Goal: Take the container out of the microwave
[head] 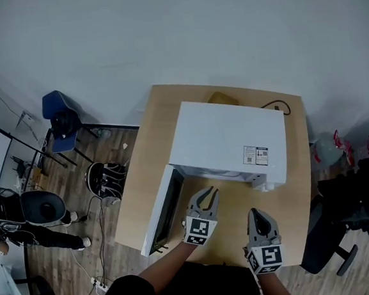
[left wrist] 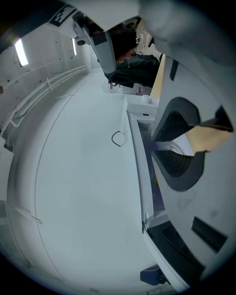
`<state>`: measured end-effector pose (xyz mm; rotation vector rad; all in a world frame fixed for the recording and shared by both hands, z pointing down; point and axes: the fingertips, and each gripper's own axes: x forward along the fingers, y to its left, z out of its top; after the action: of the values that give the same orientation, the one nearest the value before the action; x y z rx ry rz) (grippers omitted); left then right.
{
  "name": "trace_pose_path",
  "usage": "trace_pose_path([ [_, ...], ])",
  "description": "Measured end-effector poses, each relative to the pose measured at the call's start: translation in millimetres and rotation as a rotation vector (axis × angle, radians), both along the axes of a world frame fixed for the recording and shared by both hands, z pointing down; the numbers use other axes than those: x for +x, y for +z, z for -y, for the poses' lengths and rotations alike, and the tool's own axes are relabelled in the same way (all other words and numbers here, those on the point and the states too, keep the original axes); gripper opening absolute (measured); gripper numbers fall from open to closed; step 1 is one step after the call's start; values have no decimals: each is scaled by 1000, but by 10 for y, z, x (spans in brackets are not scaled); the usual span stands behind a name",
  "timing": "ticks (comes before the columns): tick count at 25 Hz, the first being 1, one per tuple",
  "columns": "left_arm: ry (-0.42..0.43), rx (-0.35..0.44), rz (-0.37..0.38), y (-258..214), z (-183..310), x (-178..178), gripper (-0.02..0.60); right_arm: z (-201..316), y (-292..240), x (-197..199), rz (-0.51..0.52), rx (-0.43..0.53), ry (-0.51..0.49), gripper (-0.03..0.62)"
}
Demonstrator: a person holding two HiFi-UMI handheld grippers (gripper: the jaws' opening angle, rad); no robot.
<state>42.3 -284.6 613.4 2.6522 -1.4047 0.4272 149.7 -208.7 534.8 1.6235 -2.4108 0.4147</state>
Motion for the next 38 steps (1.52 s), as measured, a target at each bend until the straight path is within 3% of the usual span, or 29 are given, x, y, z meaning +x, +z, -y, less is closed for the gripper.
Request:
trace_pose_path([
  [2,7,-29,10,166,99,42,92,62,54,50,3,-7,0,60],
  [10,56,-53,116,545,525,166,167,194,211,215,18,-43,12,59],
  [22,100,-111,250,1101,1037,225,224,359,410,350,27,-84,29,59],
  [27,175,-82,328,1200,1154,341,238,375,453,342,24,-96,18,60],
  [31,249,-131,400,1407,1188,388,239,389,503,349,20,-107,10,60],
  [38,265,-141,462,1503,1287,385,239,339,598,438,10,-128,20,60],
])
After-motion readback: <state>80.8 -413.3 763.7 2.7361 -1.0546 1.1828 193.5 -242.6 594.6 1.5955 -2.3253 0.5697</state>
